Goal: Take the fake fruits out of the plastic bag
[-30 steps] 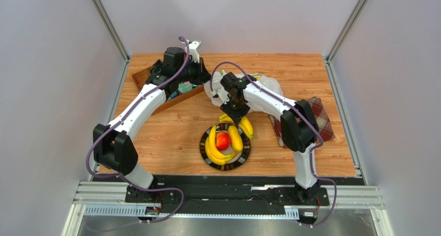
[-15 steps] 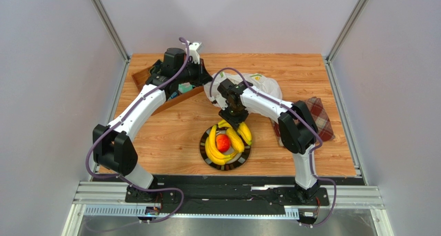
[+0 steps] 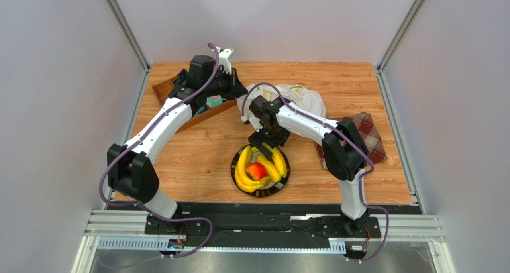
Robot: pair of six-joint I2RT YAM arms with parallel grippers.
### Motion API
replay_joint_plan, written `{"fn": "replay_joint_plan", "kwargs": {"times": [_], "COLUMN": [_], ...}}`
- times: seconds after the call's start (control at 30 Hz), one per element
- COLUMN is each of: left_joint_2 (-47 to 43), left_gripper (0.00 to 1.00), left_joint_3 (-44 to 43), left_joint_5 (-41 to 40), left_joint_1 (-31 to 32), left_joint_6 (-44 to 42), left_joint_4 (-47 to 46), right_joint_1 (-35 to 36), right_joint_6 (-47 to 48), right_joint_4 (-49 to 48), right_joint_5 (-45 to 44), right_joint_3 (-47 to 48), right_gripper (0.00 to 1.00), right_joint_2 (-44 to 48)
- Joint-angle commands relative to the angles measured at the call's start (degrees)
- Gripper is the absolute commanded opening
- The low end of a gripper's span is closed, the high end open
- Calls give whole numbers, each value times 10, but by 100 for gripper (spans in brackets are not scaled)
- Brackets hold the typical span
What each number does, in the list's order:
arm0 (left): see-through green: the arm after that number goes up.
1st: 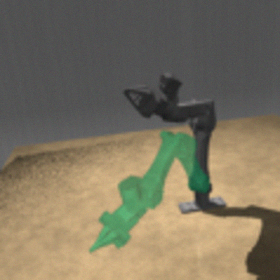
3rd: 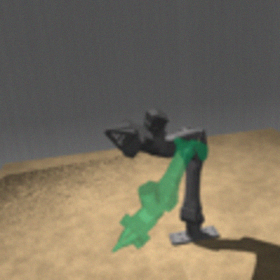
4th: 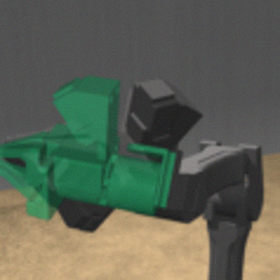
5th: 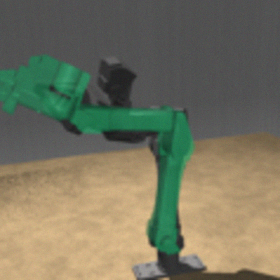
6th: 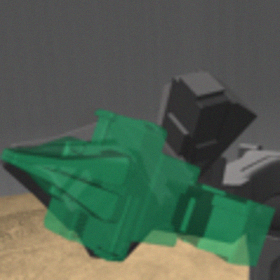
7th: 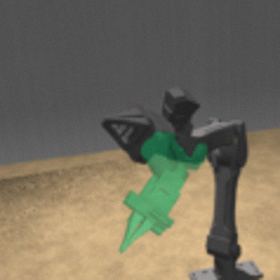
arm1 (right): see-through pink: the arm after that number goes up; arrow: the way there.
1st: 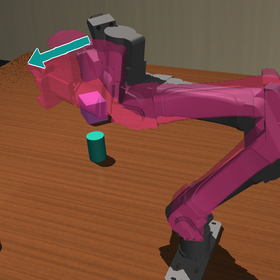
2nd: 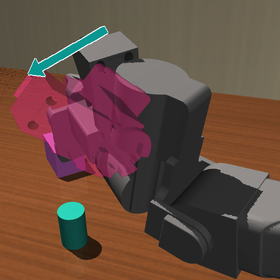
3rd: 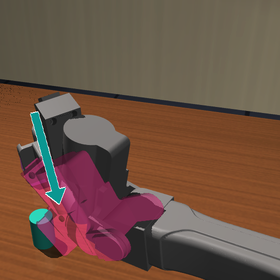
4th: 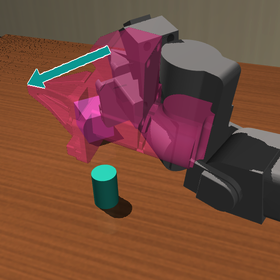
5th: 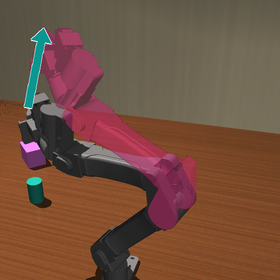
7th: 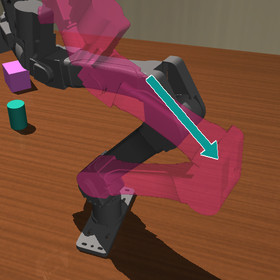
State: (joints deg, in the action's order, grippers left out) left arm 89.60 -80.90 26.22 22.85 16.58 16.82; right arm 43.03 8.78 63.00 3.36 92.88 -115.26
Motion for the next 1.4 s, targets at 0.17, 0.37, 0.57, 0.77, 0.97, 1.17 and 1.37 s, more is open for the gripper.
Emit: {"fn": "replay_joint_plan", "kwargs": {"times": [0.17, 0.37, 0.57, 0.77, 0.97, 1.17, 1.37], "left_joint_2": [2, -5, -9, -27, -58, -91, -92], "left_gripper": [0, 0, 0, 0, 0, 0, 0], "left_joint_3": [-31, -24, -10, 14, 53, 99, 101], "left_joint_5": [41, 43, 58, 62, 72, 71, 73], "left_joint_1": [11, 11, 11, 11, 11, 11, 11], "left_joint_6": [15, 7, 12, -6, -24, -27, -40], "left_joint_4": [-23, -14, -14, 1, 17, 0, 12], "right_joint_1": [1, -61, -118, -154, -166, -167, -167], "right_joint_6": [106, 178, 208, 198, 199, 208, 202], "right_joint_4": [130, 247, 228, 165, 98, 69, 27], "right_joint_5": [-1, 168, 234, 226, 158, 108, 18], "right_joint_3": [117, 231, 302, 276, 196, 145, 199], "right_gripper": [80, 75, 64, 50, 31, 28, 32], "right_joint_2": [48, 79, 122, 122, 109, 51, -45]}}
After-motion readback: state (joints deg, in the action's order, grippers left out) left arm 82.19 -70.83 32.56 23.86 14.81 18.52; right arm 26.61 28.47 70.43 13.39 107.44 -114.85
